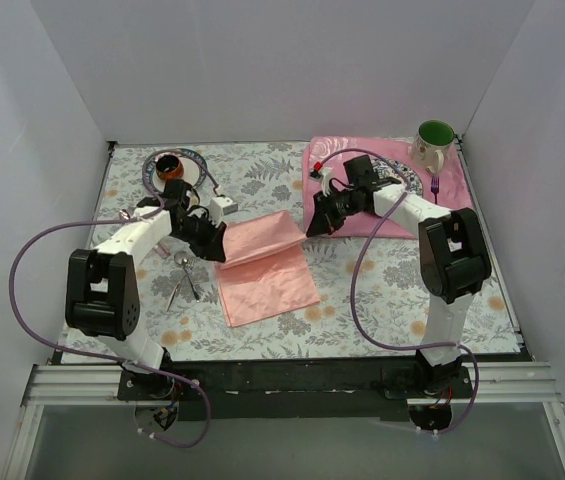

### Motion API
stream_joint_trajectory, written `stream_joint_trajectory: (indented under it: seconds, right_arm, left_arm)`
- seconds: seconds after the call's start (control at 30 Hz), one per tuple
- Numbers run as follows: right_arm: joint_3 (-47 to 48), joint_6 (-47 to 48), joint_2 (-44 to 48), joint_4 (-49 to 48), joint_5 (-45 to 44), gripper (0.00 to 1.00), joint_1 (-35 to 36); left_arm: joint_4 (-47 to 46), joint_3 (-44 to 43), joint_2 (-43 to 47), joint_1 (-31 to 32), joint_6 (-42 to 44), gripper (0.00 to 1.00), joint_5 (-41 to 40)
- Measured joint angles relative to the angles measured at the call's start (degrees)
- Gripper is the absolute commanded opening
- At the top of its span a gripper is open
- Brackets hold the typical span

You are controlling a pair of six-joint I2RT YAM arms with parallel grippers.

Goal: Fold the napkin into a case and place the utensils inside
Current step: Fold the rectangle-folded napkin into the folded napkin.

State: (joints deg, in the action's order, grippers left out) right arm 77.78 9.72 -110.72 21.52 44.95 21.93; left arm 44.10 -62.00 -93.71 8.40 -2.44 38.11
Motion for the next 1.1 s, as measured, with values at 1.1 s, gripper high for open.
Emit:
stream_joint_trajectory:
  seconds: [1.1]
  right_arm:
    - [-10.16,5.68,3.41,3.41,-3.85,0.01,3.21]
  left_arm:
    - [1.29,10.91,6.75,5.25,1.27,0.00,-3.76]
